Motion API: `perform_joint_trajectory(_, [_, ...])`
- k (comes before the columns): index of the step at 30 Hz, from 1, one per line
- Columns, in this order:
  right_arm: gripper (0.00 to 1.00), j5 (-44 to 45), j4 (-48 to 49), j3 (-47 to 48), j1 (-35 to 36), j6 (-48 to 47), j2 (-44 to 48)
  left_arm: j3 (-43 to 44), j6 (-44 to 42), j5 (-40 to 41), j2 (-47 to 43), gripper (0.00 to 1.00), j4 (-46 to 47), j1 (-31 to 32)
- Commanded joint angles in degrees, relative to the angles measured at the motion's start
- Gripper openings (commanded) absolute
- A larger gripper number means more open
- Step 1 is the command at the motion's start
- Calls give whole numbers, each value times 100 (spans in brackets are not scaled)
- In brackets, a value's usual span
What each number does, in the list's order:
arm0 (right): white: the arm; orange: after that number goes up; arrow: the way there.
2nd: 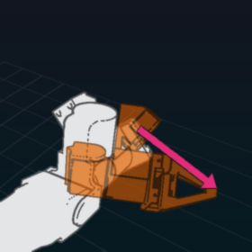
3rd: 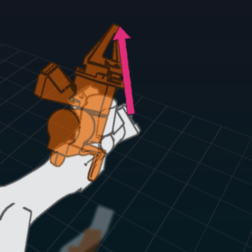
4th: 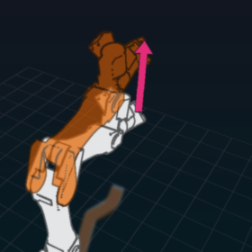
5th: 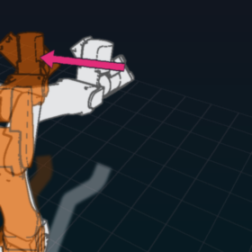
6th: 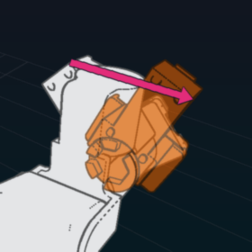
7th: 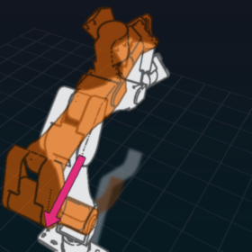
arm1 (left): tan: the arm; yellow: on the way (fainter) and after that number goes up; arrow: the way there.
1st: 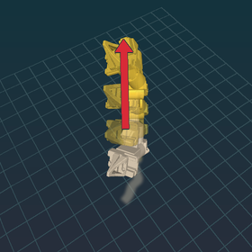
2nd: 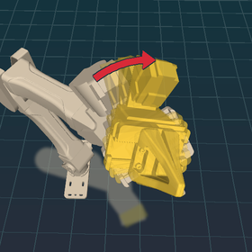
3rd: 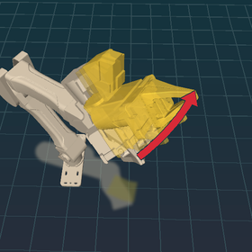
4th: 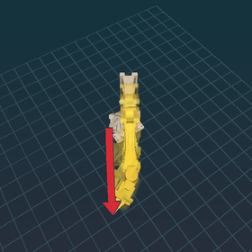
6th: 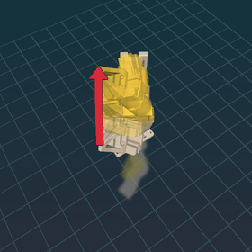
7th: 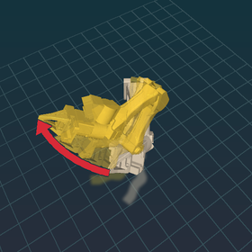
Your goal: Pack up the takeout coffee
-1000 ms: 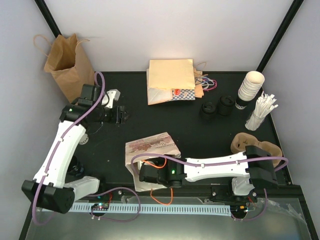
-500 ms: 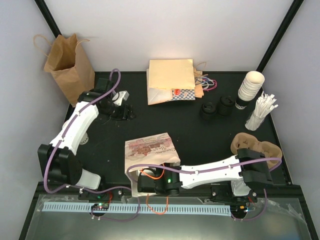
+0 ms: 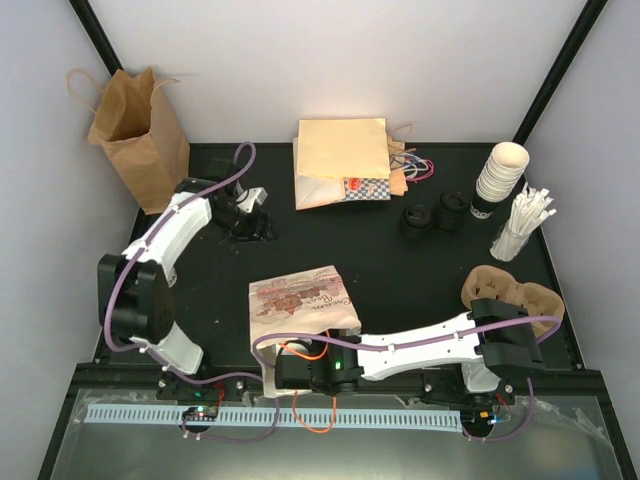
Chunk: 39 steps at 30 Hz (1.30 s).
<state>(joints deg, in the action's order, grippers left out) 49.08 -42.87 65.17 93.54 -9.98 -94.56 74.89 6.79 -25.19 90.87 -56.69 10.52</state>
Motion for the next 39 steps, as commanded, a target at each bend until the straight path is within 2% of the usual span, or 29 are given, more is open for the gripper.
perform_joint_trajectory(1, [48, 116, 247, -95, 35, -12, -34, 179, -126, -235, 382, 64, 257, 76])
perform_joint_trajectory(18, [49, 257, 731, -173, 42, -639, 340, 1140, -316, -860, 1930, 60, 288, 648])
perform_joint_trajectory(29, [48, 112, 613, 255, 43, -795, 400, 1209, -344, -1110, 2145, 58, 255, 836])
perform_joint_trajectory(39, [49, -162, 1116, -332, 37, -882, 681, 1078, -397, -1209, 2176, 56, 288, 937])
